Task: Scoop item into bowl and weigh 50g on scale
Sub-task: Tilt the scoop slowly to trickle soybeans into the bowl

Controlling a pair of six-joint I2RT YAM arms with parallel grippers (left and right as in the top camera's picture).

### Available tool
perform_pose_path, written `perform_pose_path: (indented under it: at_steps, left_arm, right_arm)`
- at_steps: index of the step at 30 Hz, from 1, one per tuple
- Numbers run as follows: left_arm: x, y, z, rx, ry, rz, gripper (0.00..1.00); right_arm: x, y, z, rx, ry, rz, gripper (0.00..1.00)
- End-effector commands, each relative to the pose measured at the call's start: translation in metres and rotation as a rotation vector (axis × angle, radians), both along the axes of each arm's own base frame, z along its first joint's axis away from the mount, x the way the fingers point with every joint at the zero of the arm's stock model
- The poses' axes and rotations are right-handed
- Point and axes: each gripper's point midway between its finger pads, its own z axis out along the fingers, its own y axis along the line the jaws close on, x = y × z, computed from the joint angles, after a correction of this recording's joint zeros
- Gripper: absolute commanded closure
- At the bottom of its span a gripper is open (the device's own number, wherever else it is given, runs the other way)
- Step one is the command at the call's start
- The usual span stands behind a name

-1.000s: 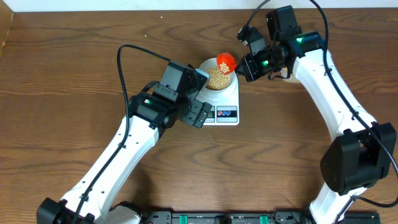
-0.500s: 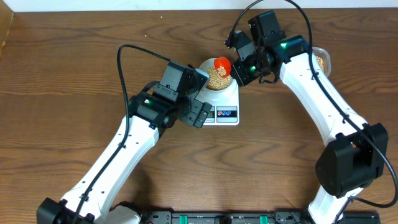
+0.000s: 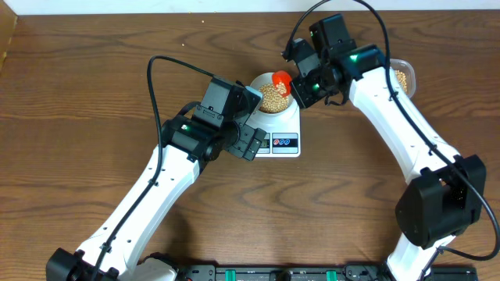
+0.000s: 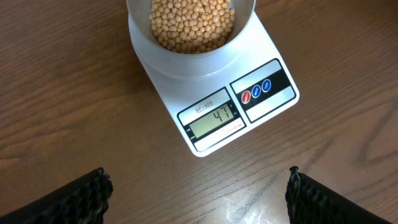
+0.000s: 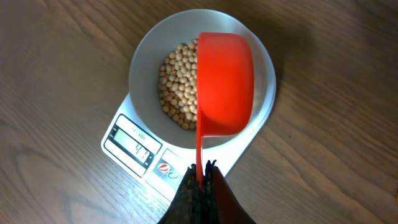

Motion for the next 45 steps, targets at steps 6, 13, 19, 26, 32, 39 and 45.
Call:
perform_pose_path:
  at_steps: [6,13,19,26,32,39,45]
  left_arm:
    - [0.001,0.002,0.002,0.008,-0.007,0.003,0.09]
    - [0.001,0.002,0.002,0.008,-0.007,0.003,0.09]
    - [0.001,0.002,0.002,0.008,-0.007,0.003,0.09]
    - [0.001,0.002,0.002,0.008,-0.007,0.003,0.08]
    - [0.002,0.002,0.002,0.008,-0.007,0.003,0.08]
    - [0.002,0.002,0.002,0.008,-0.007,0.003,0.08]
    - [0.001,0.002,0.002,0.008,-0.007,0.003,0.08]
  right_arm:
    - [-0.002,0.003,0.000,-0.017,-0.013,0.022,0.99]
    - [-0.004,0.007,0.002,0.009,-0.002,0.027,0.99]
    - [-0.004,0.006,0.006,0.084,0.028,0.032,0.99]
    - [0.001,-0.006,0.010,0.140,0.047,0.011,0.99]
    - [0.002,-0.006,0.010,0.139,0.046,0.010,0.99]
    - [0.001,-0.006,0.010,0.137,0.046,0.011,0.99]
    - [0.002,-0.006,0.010,0.137,0.045,0.010,0.99]
